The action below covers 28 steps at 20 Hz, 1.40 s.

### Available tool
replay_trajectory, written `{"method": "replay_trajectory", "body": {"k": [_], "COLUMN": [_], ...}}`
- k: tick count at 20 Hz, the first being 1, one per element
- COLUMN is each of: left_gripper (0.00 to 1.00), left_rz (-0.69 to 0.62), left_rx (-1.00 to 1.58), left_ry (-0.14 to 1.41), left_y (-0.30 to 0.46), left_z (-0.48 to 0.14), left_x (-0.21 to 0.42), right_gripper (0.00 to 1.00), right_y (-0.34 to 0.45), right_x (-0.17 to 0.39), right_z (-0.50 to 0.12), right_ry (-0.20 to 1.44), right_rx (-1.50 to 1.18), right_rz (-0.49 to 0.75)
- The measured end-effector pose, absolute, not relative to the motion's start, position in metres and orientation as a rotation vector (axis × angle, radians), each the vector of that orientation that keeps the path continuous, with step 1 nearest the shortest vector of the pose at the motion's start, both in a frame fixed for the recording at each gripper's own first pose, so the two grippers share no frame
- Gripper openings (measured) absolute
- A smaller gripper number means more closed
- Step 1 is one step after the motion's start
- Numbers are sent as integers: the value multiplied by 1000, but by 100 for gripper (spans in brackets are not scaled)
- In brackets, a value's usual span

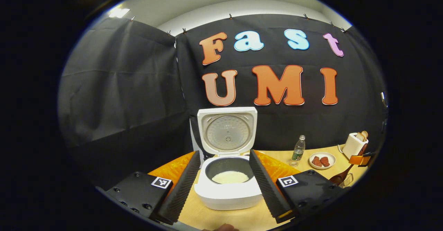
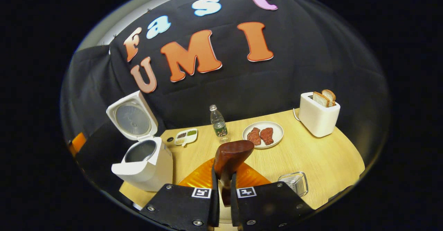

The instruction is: Close the left gripper, press the button to open the rice cooker; take a wooden spoon from the chopstick holder with the right hand, scoop a spoonful of rice and pour it into the rice cooker, then put the wooden spoon back into the chopstick holder.

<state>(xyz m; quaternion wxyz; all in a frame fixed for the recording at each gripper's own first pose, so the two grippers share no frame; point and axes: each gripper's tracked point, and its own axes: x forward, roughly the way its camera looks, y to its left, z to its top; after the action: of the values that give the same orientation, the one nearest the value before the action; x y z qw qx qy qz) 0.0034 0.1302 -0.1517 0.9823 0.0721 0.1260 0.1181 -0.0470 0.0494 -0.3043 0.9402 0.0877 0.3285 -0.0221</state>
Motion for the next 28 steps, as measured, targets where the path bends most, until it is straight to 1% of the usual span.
{"method": "replay_trajectory", "body": {"k": [1, 2, 3, 4, 10, 11, 12, 15, 21, 24, 28], "left_gripper": [96, 100, 100, 96, 96, 100, 96, 96, 96, 96, 96], "left_rz": [243, 247, 253, 261, 296, 304, 311, 329, 357, 363, 366], "left_rx": [145, 142, 141, 140, 147, 152, 158, 166, 132, 137, 152], "left_ry": [261, 265, 268, 270, 278, 282, 290, 295, 329, 332, 337], "left_y": [136, 140, 142, 146, 168, 172, 175, 181, 192, 196, 200], "left_z": [-154, -156, -156, -157, -161, -162, -163, -163, -175, -174, -176], "left_x": [2, 2, 0, -1, -12, -15, -17, -20, -26, -25, -28], "right_gripper": [13, 13, 13, 13, 13, 13, 13, 13, 13, 13, 13], "right_y": [52, 57, 63, 66, 82, 83, 87, 93, 117, 128, 142], "right_x": [-49, -49, -49, -49, -50, -52, -56, -61, -73, -74, -70], "right_z": [-313, -320, -328, -334, -363, -368, -375, -381, -398, -402, -403], "right_ry": [684, 692, 701, 708, 663, 655, 663, 635, 625, 649, 675], "right_rx": [126, 89, 62, 26, -202, -214, -221, -262, -232, -132, 19], "right_rz": [-40, -27, -18, -15, -17, -27, -25, -6, 11, -12, -10]}}
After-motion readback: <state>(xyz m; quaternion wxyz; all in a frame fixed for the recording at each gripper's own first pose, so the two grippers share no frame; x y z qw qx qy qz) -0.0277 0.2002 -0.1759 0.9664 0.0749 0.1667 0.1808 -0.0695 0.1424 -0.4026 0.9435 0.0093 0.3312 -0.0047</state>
